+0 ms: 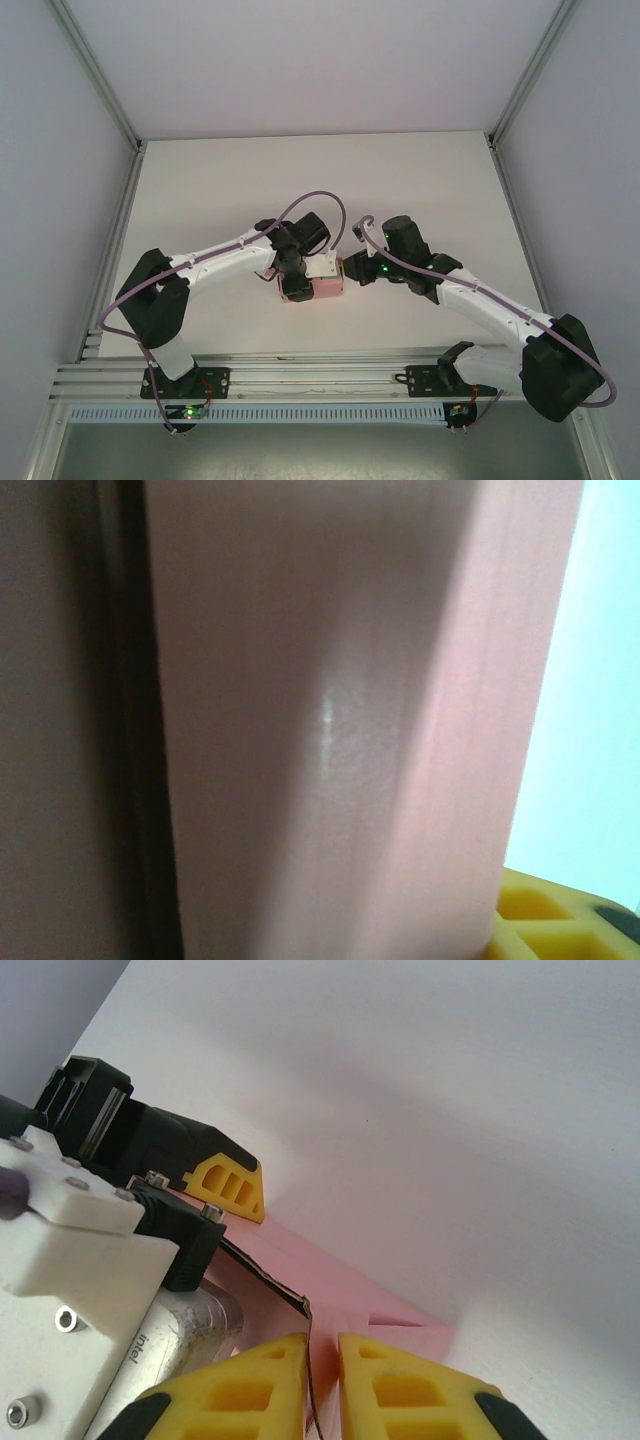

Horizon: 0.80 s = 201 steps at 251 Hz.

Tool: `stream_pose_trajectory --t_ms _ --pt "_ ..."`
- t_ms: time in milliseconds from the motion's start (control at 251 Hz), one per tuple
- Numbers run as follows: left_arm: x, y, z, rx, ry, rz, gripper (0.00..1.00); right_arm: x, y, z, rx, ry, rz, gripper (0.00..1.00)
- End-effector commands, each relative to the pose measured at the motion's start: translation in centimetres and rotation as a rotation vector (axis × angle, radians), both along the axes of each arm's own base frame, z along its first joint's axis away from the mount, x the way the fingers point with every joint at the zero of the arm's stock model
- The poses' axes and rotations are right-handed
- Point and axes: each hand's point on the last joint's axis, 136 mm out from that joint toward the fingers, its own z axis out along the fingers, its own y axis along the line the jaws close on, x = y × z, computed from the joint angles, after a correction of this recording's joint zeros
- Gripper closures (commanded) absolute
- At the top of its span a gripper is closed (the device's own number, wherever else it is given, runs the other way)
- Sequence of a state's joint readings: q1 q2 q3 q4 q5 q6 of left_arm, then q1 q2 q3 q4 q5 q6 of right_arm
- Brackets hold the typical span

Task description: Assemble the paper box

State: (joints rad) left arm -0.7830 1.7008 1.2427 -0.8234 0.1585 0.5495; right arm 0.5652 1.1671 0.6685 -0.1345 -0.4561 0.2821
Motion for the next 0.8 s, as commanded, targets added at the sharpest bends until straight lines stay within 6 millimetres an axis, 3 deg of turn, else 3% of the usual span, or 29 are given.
stream_pose_trajectory --t_ms 0,591,798 --pt "0.1 -0.1 -0.1 -0.013 0.018 -0.003 0.46 -0.2 0.0 1.0 0.008 -0.029 0.014 0.83" --pt "0.1 0.1 0.0 -0.013 0.014 -0.003 0.46 0.1 -0.2 -0.4 -0.039 -0.008 0.015 0.81" --pt "0.3 -0.1 0.0 -0.011 0.011 0.003 0.46 0.0 0.4 0.6 0.009 -0.012 0.028 0.97"
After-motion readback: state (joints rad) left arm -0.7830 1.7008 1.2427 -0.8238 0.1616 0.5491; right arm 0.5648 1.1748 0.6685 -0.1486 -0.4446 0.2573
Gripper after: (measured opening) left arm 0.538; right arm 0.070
